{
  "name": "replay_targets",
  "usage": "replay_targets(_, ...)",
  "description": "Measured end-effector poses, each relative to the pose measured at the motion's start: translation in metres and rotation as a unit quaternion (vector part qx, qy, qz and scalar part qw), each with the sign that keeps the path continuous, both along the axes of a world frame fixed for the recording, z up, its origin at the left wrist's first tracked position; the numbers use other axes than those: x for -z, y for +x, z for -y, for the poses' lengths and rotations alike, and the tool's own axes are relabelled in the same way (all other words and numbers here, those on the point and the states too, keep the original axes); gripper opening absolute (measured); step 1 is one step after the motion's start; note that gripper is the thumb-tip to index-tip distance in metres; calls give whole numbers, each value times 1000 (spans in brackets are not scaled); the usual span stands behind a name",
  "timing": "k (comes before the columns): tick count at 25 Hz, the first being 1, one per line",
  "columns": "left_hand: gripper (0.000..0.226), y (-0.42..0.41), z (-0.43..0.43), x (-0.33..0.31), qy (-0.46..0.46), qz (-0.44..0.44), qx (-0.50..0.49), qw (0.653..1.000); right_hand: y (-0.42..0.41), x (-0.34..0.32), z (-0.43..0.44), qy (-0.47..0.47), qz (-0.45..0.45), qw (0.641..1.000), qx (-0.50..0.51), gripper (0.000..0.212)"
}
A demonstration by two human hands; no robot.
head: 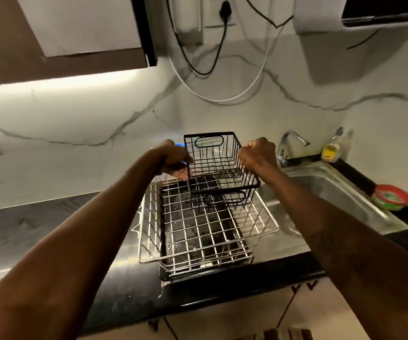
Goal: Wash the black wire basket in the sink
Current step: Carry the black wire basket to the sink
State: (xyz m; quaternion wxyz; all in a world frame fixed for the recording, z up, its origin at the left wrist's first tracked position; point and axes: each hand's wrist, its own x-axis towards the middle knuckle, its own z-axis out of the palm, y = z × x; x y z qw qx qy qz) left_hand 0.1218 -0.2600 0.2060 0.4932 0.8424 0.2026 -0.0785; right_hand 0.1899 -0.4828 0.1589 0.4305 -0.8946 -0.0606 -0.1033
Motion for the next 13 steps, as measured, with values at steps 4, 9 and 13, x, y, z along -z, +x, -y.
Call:
replay_targets(4,22,38,77,5,-1,-4,4,1000,37,9,77,29,6,1000,0,36)
replay_targets(9,14,78,178,25,-4,-27,-3,1000,76,20,173,25,-23,999,-11,27)
replay_targets(13,16,111,233,55,11,-32,0,999,104,36,233,4,-40,999,-17,32)
